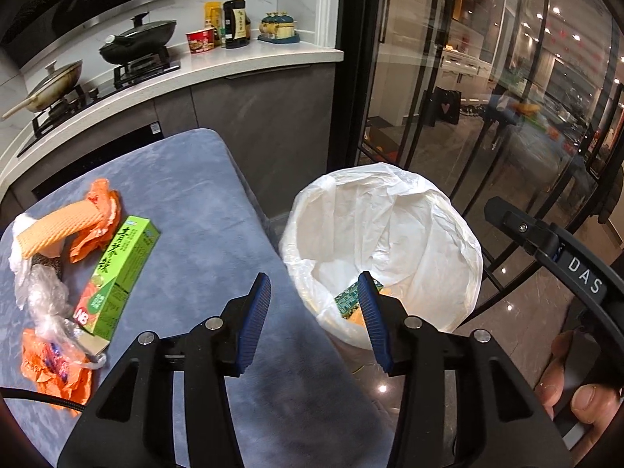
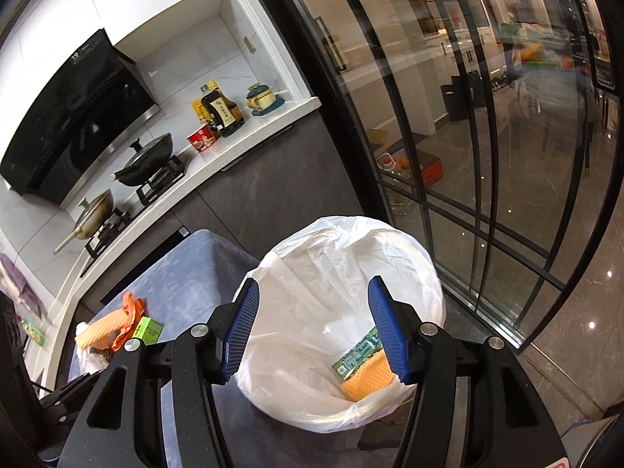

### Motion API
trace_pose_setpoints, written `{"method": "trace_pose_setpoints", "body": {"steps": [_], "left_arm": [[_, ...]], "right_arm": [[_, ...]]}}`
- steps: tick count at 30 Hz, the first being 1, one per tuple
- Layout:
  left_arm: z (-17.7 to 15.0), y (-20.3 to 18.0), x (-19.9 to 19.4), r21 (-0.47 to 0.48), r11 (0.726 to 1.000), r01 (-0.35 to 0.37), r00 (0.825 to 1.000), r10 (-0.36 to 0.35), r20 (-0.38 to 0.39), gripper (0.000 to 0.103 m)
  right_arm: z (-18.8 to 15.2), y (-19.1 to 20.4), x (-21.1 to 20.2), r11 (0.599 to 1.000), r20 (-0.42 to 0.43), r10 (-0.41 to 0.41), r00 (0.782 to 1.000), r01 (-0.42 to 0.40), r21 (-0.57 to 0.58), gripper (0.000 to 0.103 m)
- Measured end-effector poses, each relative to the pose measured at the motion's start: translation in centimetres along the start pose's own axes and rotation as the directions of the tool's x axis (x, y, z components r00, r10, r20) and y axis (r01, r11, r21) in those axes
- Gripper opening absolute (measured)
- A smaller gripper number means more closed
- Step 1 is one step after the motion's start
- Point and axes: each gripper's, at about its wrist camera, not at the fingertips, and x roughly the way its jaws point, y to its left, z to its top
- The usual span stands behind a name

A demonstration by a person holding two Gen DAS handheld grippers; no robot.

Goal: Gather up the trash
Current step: 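Open both tools over the bin, dropping the carton and mesh sleeve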

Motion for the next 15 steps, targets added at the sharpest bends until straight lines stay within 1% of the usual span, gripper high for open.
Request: {"method": "trace_pose_setpoints", "body": {"steps": [8, 11, 15], "left_arm": [[-0.5, 1.7, -1.6, -0.032, 0.999, -0.026, 0.999, 0.026, 0.018, 0.044], [-0.8, 2.6, -2.3, -0.048, 0.998, -0.036, 0.999, 0.037, 0.026, 0.044], [-1.3, 3.9, -3.3, -0.07, 0.996, -0.053, 0.998, 0.056, 0.033, 0.045]], "right_arm": [[-0.5, 2.2, -1.0, 0.999, 0.0, 0.02, 1.0, -0.02, -0.045, 0.057], [-0.8, 2.9, -1.4, 0.998, 0.001, 0.026, 1.0, -0.026, -0.058, 0.059], [-1.2, 4.2, -2.0, 0.995, 0.001, 0.039, 0.999, -0.039, -0.086, 0.059]]}}
